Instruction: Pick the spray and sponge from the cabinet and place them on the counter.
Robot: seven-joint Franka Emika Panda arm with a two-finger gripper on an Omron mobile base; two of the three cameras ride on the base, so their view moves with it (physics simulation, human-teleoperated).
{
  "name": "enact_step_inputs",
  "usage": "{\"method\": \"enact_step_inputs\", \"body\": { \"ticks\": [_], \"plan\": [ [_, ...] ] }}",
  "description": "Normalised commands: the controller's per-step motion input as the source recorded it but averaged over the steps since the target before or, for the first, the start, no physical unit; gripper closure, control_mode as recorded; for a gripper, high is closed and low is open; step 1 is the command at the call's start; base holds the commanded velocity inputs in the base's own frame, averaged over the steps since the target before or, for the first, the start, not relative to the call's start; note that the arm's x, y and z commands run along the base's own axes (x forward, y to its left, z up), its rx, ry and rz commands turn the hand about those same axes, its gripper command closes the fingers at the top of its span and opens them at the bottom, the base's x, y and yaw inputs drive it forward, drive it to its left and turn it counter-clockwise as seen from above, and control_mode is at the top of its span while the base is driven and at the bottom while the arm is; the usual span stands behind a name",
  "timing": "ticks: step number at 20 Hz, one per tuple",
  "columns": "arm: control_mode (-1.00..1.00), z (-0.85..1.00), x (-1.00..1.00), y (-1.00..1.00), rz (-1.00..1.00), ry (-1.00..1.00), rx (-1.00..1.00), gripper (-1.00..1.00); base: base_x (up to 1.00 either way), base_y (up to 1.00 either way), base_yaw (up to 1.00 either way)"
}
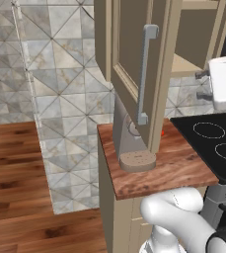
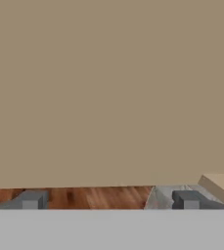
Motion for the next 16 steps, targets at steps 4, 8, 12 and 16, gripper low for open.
{"method": "enact_step_inputs", "body": {
  "ticks": [4, 8, 12, 16],
  "plan": [
    [-1.0, 0.0, 0.0, -0.01, -0.15, 0.0, 0.11, -1.0, 0.0, 0.0, 0.0],
    [-1.0, 0.0, 0.0, 0.0, -0.12, -0.01, 0.14, -1.0, 0.0, 0.0, 0.0],
    [-1.0, 0.0, 0.0, 0.0, -0.08, 0.0, 0.15, -1.0, 0.0, 0.0, 0.0],
    [-1.0, 0.02, 0.0, 0.0, -0.07, -0.02, 0.14, -1.0, 0.0, 0.0, 0.0]
  ]
}}
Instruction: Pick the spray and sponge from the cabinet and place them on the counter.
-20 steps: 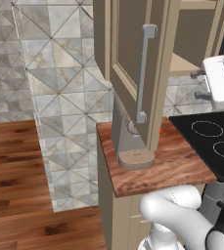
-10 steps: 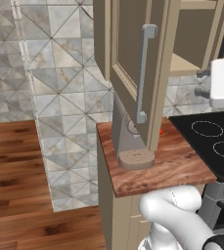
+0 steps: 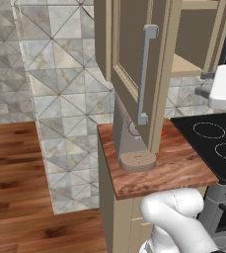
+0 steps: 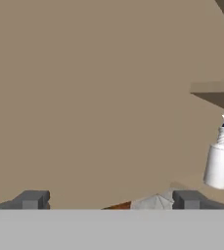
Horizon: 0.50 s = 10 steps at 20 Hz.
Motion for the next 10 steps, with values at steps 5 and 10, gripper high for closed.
{"method": "enact_step_inputs", "body": {
  "ticks": [5, 10],
  "plan": [
    [-1.0, 0.07, 0.0, 0.0, -0.06, -0.05, 0.13, -1.0, 0.0, 0.0, 0.0],
    [-1.0, 0.05, 0.02, 0.01, -0.05, -0.06, 0.11, -1.0, 0.0, 0.0, 0.0]
  ]
}}
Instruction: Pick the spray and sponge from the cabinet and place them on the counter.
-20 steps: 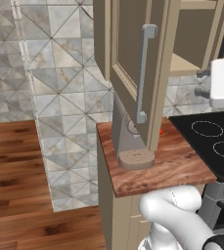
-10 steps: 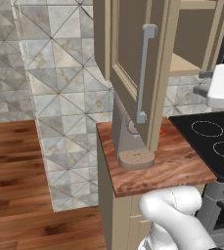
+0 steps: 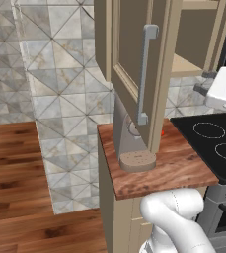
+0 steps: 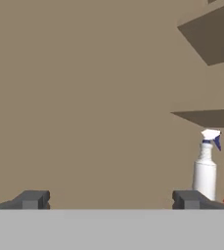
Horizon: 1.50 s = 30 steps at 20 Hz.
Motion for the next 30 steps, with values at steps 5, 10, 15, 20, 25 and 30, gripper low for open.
{"method": "enact_step_inputs", "body": {
  "ticks": [5, 10, 15, 20, 25, 30],
  "plan": [
    [-1.0, 0.01, 0.03, 0.04, -0.05, -0.05, 0.03, -1.0, 0.0, 0.0, 0.0],
    [-1.0, 0.0, 0.09, 0.02, -0.04, -0.02, 0.0, -1.0, 0.0, 0.0, 0.0],
    [-1.0, 0.03, 0.07, 0.02, -0.03, 0.0, 0.0, -1.0, 0.0, 0.0, 0.0],
    [-1.0, 0.1, 0.04, 0.02, -0.03, 0.0, 0.0, -1.0, 0.0, 0.0, 0.0],
    [-1.0, 0.02, 0.06, 0.01, -0.03, 0.0, 0.0, -1.0, 0.0, 0.0, 0.0],
    [-1.0, 0.0, 0.1, 0.0, -0.02, 0.0, 0.0, -1.0, 0.0, 0.0, 0.0]
  ]
}}
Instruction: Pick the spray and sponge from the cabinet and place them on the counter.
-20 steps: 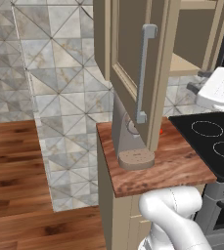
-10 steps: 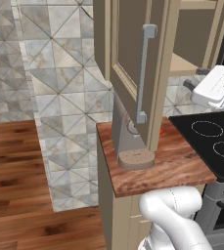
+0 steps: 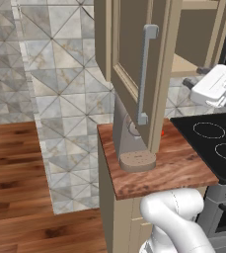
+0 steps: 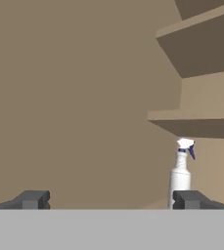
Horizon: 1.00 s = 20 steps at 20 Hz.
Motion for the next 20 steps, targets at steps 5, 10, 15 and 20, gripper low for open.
{"method": "enact_step_inputs", "body": {
  "ticks": [5, 10, 15, 20],
  "plan": [
    [-1.0, 0.0, 0.12, 0.0, -0.04, 0.0, 0.0, -1.0, 0.0, 0.0, 0.0],
    [-1.0, 0.01, 0.05, 0.0, -0.04, 0.0, 0.0, -1.0, 0.0, 0.0, 0.0],
    [-1.0, 0.06, 0.0, 0.02, -0.03, 0.0, 0.0, -1.0, 0.0, 0.0, 0.0],
    [-1.0, 0.11, 0.01, 0.04, -0.03, 0.0, 0.0, -1.0, 0.0, 0.0, 0.0]
  ]
}}
